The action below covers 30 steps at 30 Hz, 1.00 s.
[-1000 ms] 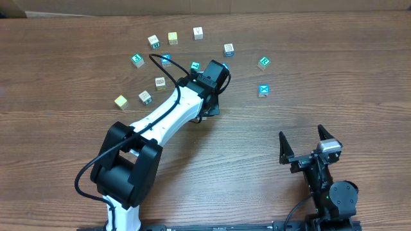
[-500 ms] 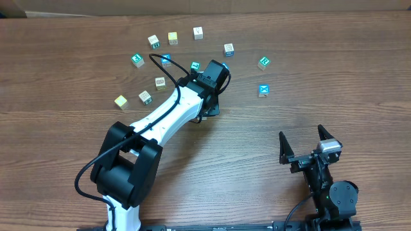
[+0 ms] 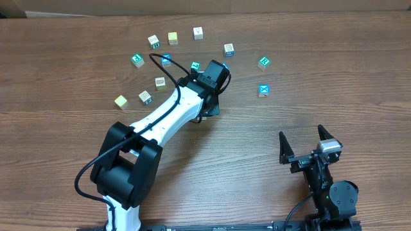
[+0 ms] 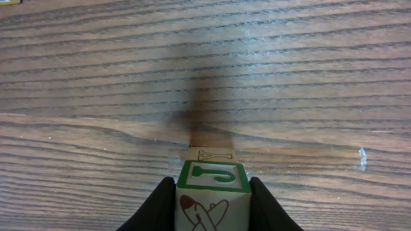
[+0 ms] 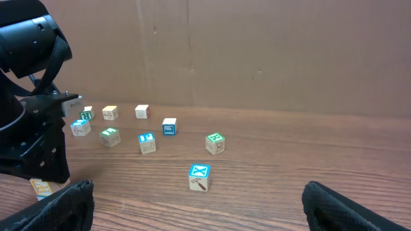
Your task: Form a tower
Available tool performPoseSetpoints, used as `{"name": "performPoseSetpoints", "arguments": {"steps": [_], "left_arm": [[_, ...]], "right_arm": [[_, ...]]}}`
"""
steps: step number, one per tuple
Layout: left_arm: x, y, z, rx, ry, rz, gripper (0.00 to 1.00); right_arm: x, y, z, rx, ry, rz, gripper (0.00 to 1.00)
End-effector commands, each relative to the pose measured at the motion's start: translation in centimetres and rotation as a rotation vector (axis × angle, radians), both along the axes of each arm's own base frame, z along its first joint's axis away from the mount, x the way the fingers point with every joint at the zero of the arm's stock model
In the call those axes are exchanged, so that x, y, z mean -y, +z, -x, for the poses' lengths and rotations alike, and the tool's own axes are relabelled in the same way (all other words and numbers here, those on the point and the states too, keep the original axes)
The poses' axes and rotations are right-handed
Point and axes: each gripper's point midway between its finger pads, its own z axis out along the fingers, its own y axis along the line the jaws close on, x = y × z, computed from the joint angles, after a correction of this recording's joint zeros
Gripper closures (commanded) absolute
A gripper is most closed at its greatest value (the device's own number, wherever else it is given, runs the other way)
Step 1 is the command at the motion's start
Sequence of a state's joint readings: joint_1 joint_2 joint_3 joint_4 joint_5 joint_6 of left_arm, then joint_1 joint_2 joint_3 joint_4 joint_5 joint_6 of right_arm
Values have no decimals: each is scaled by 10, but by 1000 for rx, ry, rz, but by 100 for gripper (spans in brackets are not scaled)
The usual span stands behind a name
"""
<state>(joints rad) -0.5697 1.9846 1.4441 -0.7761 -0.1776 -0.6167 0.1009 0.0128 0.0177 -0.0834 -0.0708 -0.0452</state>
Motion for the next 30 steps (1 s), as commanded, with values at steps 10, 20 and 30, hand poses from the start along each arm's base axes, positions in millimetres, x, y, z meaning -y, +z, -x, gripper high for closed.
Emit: {"name": "performPoseSetpoints", "arguments": {"steps": [10,20,30], "left_arm": [[-1,-9,4,-18,-12,-24,80],[-1,-6,4,-21,-5,-23,82],[-1,-5,5,-23,3,-21,81]], "right_arm": [[-1,-2,0,3,1,1,0],[-1,-2,0,3,1,1,0],[-1,-2,0,3,1,1,0]]}}
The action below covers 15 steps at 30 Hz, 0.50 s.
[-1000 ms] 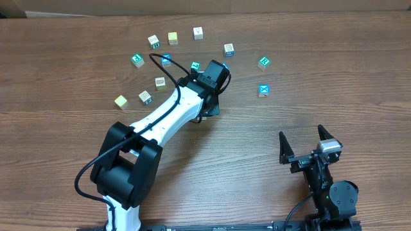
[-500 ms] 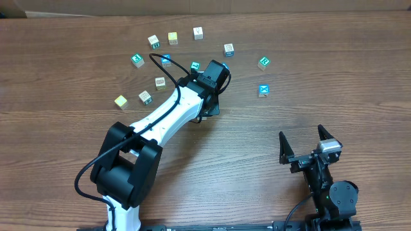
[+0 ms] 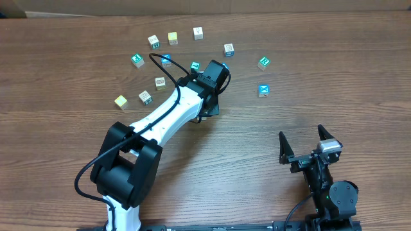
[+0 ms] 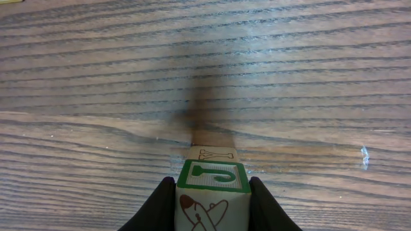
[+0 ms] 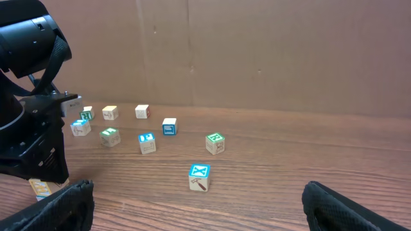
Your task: Form a tower
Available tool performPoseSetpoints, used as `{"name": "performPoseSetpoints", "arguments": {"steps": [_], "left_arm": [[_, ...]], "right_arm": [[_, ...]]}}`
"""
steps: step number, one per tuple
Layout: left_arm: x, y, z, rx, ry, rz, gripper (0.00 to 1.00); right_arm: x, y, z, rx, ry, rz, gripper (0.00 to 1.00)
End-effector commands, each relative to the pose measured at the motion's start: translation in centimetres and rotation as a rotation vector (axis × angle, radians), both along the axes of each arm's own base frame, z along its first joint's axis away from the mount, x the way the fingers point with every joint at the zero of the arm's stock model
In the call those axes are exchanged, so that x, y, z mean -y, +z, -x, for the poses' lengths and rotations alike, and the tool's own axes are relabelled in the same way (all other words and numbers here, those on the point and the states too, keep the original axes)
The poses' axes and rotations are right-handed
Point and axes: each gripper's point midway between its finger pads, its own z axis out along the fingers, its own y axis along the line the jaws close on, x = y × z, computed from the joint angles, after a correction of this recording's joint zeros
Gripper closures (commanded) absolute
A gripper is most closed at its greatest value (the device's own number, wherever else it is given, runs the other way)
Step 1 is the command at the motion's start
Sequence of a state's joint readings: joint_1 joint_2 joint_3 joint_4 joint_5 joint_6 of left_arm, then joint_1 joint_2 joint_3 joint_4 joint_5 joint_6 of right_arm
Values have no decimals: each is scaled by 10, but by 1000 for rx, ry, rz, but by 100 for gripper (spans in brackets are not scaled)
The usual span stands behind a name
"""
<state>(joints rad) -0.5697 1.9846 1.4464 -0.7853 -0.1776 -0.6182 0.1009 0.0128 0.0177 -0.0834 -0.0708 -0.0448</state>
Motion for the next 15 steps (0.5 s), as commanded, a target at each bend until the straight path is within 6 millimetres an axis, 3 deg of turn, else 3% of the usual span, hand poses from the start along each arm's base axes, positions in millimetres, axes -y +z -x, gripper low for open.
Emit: {"name": "performPoseSetpoints", "arguments": {"steps": [1,15], "left_arm": [[0,-5,3,-16,1,-18,81],[1,-5,3,-18,0,-16,75]], "right_arm": [[-1,-2,0,3,1,1,0],[-1,-2,0,3,1,1,0]]}}
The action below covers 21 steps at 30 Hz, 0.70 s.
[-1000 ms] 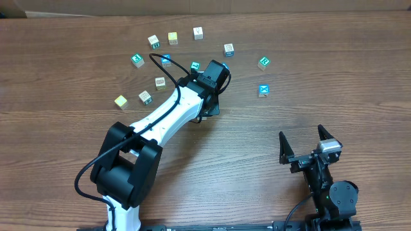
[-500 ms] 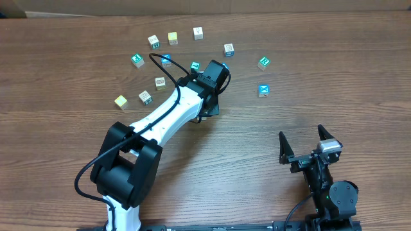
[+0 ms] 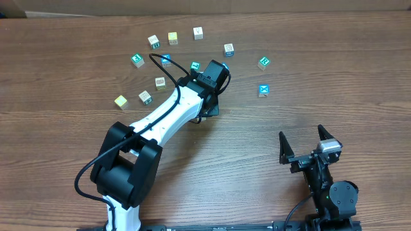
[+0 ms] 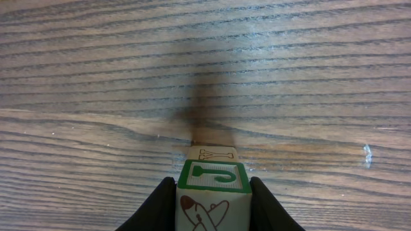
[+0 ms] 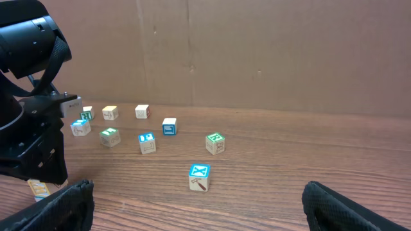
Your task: Form a tower
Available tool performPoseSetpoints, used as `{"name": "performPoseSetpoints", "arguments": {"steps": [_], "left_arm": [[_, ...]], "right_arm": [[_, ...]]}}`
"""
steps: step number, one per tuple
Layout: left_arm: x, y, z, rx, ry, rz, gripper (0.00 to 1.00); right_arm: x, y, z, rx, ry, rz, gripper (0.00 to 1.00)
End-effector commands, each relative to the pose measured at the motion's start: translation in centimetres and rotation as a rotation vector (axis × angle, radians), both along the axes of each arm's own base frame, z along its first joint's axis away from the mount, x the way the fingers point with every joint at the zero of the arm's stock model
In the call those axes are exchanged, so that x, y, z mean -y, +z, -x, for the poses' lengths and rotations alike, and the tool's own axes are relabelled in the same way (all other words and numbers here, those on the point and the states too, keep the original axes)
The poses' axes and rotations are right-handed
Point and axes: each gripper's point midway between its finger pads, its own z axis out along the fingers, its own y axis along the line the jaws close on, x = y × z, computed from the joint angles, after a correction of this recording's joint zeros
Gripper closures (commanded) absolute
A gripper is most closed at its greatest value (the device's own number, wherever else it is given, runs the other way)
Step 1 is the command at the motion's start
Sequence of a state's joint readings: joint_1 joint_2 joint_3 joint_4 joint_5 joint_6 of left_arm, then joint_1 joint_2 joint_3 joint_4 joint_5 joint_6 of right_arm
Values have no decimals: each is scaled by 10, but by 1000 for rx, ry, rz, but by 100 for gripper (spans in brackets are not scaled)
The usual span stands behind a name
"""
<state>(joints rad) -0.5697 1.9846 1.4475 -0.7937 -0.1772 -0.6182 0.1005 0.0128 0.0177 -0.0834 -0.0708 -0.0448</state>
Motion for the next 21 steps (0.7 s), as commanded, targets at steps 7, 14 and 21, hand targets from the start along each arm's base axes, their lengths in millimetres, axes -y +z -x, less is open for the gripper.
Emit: {"name": "performPoseSetpoints", "arguments": {"steps": [7,14,21], "left_arm": [[1,-4,2,-12,0,-13,72],[1,-4,2,-12,1,-13,67],[1,-4,1,-11,1,-13,60]], "right_arm": [[-1,-2,0,3,1,1,0],[-1,-2,0,3,1,1,0],[-1,-2,0,3,1,1,0]]}}
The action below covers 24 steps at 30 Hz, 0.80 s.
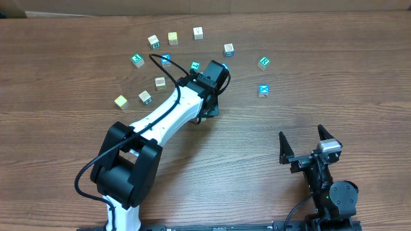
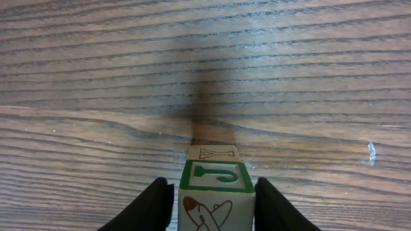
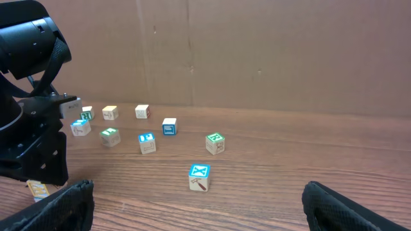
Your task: Form a tower
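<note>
A wooden block with a green J on top and a plane drawing on its side stands on another block marked Y, the two making a short stack on the table. My left gripper straddles the top block, its black fingers a little apart from the block's sides, open. In the overhead view the left gripper hides the stack. My right gripper hangs open and holds nothing near the front right of the table.
Several loose letter blocks lie in an arc behind the left arm, among them a blue X block, a green block, a yellow block and a white block. A cardboard wall closes the back.
The left fingers, then pressed against the green J block, now stand slightly off its sides. The block stays on the Y block. The right arm has not moved.
At each earlier moment my left gripper was shut on the green J block, holding it on top of the Y block, with hardly any shift. By now the fingers have parted and the block rests on the stack by itself.
</note>
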Available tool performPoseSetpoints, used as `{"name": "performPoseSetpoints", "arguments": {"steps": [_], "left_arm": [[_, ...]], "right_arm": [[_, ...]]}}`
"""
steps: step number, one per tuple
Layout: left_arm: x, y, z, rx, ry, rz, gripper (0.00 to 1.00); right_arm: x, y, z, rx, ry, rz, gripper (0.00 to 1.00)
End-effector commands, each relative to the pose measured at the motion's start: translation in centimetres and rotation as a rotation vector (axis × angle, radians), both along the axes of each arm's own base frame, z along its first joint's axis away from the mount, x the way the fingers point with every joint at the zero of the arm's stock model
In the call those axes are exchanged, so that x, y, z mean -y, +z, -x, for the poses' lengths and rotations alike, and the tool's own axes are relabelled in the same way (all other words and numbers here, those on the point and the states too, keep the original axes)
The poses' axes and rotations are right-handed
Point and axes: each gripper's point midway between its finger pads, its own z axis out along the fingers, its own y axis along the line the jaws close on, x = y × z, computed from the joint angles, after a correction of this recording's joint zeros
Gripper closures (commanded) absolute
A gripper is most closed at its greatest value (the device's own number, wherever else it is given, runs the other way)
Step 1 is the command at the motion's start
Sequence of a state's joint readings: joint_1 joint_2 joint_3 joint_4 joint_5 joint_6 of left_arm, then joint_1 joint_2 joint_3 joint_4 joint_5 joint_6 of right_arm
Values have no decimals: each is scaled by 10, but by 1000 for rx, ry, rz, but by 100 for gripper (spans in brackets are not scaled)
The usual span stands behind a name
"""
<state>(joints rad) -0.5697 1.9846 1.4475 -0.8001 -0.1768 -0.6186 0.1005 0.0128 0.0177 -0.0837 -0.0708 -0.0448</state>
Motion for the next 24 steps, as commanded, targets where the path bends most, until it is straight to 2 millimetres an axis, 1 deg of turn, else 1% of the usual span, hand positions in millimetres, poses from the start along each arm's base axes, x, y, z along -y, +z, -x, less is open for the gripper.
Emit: {"name": "performPoseSetpoints", "arguments": {"steps": [1,5,6,8,11,13,15,18,19,20,21,22,23,24], "left_arm": [[2,-4,0,-5,1,-9,59],[2,-4,0,-4,1,-9,52],[2,-3,-1,-3,1,-8,49],[2,0,-4,6,4,-3,38],[4,14,-16,31,1,9,37],[3,33,-27,55,-6,15,37],[0,55,-41,87,-11,22,36],[-11,93,-61,137,8,38,33],[-23,118,-74,173,27,48,30],[-31,129,-81,192,41,52,29],[-40,139,-88,211,51,54,28],[-51,148,-94,228,56,50,25],[-62,155,-100,244,60,44,21],[-73,158,-105,254,71,39,21]], "right_arm": [[-1,-2,0,3,1,1,0],[-1,-2,0,3,1,1,0],[-1,-2,0,3,1,1,0],[-1,-2,0,3,1,1,0],[-1,-2,0,3,2,1,0],[-1,-2,0,3,1,1,0],[-1,-2,0,3,1,1,0],[-1,-2,0,3,2,1,0],[-1,-2,0,3,1,1,0],[-1,-2,0,3,1,1,0],[-1,-2,0,3,1,1,0],[-1,-2,0,3,1,1,0],[-1,-2,0,3,1,1,0],[-1,-2,0,3,1,1,0]]}}
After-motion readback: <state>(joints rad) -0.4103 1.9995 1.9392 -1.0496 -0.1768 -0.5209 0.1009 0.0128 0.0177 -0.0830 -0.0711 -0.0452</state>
